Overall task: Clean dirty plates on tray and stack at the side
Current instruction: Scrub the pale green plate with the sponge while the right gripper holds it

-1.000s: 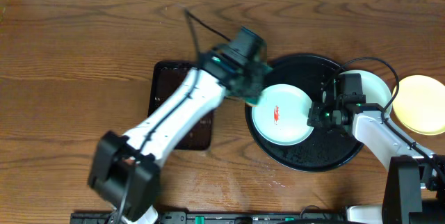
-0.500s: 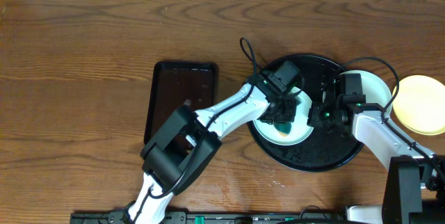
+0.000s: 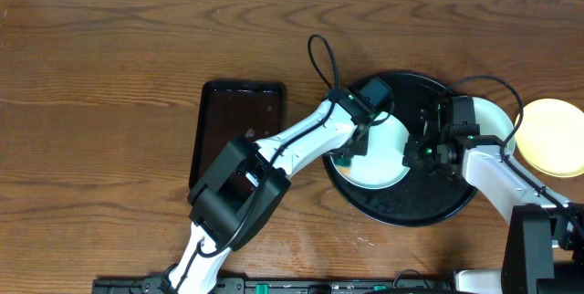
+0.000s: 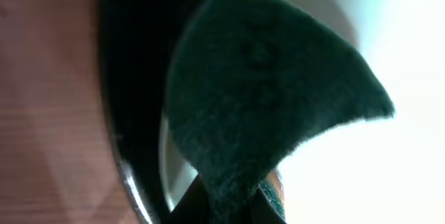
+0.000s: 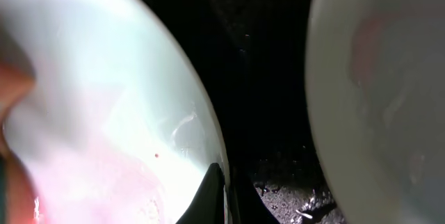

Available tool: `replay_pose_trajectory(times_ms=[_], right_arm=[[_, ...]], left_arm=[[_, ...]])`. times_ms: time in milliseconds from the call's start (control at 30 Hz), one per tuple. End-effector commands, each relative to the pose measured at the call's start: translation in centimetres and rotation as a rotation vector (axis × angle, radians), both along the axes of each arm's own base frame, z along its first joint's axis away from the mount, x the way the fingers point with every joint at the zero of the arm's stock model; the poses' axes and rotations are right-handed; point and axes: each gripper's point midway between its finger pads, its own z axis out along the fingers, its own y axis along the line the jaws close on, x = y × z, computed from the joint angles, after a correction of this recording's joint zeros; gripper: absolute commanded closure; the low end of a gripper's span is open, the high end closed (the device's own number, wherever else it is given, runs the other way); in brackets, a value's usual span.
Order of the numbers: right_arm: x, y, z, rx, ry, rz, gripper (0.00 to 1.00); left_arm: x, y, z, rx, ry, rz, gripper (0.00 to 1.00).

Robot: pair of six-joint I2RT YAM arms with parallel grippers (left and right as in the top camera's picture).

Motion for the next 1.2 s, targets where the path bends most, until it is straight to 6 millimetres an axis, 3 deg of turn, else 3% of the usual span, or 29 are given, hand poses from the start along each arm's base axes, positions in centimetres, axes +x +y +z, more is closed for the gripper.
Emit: replay_pose_trajectory(times_ms=[0, 133, 267, 467, 600, 733, 800, 900, 933, 967, 1033, 1167], right_arm=[[-1.1, -0.6, -1.4, -0.032, 0.054, -0.008, 0.99], [-1.1, -0.6, -1.4, -0.032, 0.054, -0.008, 0.99], [-1.2, -0.6, -1.4, -0.032, 0.056, -0.008, 0.99], [-1.2, -0.6, -1.4, -0.032, 0.057, -0.008, 0.99], [-1.2, -0.6, -1.4, -0.032, 0.057, -0.008, 0.99], [-1.3, -0.6, -1.4, -0.032, 0.061, -0.008, 0.99], [-1.3, -0.6, -1.4, -0.032, 0.062, -0.008, 0.99], [-1.2, -0.6, -1.4, -0.032, 0.060, -0.008, 0.99], [-1.2, -0.6, -1.4, -0.032, 0.058, -0.008, 0.99], [-1.2, -0.6, -1.4, -0.032, 0.058, -0.008, 0.99], [-1.2, -0.6, -1.4, -0.032, 0.058, -0.008, 0.99], [-1.2, -0.6, -1.4, -0.032, 0.057, -0.008, 0.99]], left_arm=[[2.5, 2.6, -1.7, 0.115, -0.075, -0.002, 0.92], [0.3, -2.9, -2.5, -0.167, 0.072, -0.050, 0.92], [-3.2, -8.7, -1.8, -0.459, 0.264, -0.147, 0.93], [-7.2, -11.6, -0.5, -0.578, 0.360, -0.303, 0.92], [-7.9, -11.8, -0.3, -0.587, 0.378, -0.330, 0.92], [-7.6, -10.9, -0.6, -0.559, 0.384, -0.310, 0.93], [-6.4, -9.1, -1.7, -0.467, 0.349, -0.263, 0.93], [-3.6, -4.8, -3.3, -0.251, 0.259, -0.129, 0.93], [-1.7, -2.0, -3.6, -0.120, 0.186, -0.071, 0.92], [-0.7, -0.5, -3.5, -0.050, 0.145, -0.044, 0.93], [1.1, 2.0, -3.1, 0.069, 0.065, -0.016, 0.93], [3.4, 5.2, -1.7, 0.244, -0.056, 0.004, 0.93]])
